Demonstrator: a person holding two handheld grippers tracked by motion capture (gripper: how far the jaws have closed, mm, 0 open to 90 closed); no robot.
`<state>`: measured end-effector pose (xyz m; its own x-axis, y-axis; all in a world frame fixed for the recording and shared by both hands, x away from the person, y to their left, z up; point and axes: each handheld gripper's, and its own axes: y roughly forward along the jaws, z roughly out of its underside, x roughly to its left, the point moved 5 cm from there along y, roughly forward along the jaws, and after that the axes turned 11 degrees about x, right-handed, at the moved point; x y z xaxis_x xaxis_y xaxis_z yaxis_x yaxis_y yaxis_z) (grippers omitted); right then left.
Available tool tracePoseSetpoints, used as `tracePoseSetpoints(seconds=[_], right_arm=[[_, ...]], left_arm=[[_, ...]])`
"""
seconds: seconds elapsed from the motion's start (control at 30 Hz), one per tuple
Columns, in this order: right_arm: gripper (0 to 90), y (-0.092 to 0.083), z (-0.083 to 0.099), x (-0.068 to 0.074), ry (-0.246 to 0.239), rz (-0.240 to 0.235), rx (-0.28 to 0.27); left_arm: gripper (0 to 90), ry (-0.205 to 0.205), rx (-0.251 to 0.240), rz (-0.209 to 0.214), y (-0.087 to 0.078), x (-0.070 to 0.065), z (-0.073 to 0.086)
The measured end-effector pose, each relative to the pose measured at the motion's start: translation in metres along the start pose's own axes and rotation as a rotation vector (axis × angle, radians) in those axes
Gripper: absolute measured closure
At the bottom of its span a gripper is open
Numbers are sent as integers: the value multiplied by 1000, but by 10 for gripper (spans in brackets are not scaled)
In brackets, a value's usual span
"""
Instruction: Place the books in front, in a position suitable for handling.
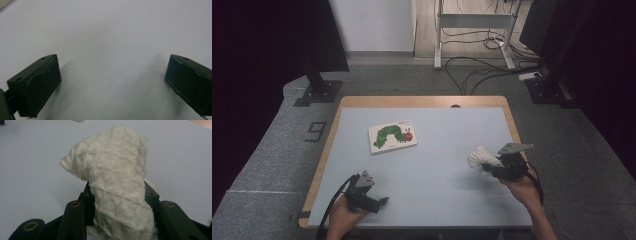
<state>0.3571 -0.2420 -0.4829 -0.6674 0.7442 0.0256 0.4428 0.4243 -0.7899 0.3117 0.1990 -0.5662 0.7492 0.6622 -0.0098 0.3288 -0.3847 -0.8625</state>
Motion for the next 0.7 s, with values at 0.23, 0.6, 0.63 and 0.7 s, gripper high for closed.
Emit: tracePoseSetpoints(seconds=[0.23,0.6,0.63,0.7], right_arm=[[577,-13,15,3,-2,23,-1],[574,-12,36,9,3,39,10],[573,-9,39,9,7,40,14],[573,-4,44,8,16,36,16]], left_arm=[[0,-1,0,0,0,0,0],[0,0,0,0,0,0,0],[0,-1,0,0,0,0,0],[0,0,0,1,0,0,0]])
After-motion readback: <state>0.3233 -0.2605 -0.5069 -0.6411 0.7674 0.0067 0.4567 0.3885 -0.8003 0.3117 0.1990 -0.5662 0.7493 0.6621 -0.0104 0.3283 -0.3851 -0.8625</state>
